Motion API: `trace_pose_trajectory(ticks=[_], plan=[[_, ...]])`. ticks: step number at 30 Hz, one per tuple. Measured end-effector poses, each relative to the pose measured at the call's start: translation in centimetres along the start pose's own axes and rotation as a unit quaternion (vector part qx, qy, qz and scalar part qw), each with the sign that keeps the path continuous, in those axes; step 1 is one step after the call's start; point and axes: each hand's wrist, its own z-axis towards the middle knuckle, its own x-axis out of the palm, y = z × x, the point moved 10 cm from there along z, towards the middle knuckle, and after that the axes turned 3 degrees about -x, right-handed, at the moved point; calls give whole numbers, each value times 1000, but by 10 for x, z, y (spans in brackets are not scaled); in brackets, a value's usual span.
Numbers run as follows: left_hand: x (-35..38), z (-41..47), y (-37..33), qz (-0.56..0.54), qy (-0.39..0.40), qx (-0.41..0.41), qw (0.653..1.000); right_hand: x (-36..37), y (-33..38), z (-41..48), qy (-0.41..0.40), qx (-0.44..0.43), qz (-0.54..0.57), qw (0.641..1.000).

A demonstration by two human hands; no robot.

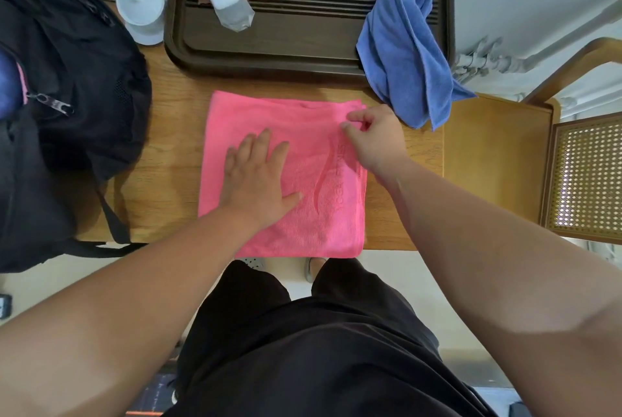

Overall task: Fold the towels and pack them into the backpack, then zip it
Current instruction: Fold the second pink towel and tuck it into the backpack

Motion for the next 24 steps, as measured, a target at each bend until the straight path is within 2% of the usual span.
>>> trace_pose_trajectory(ticks=[3,8,13,15,18,20,24], plan=[[9,10,8,21,38,-9,999,-7,-1,4,-8,-19,-24,999],[25,23,22,43,102,-27,993,-1,-6,1,24,-28,-81,996],[32,26,28,31,138,-34,989,1,-1,-3,-15,-41,-272,961],[33,24,30,31,142,-37,989,11,13,-8,-16,-93,-349,932],[36,17,39,26,144,-52,988,47,29,-20,63,-203,-419,883],[38,10,46,29,145,-61,987,68,19,-22,127,-201,-450,861],[42,-2,61,44,152,-59,986,79,2,-24,154,-176,-449,863]])
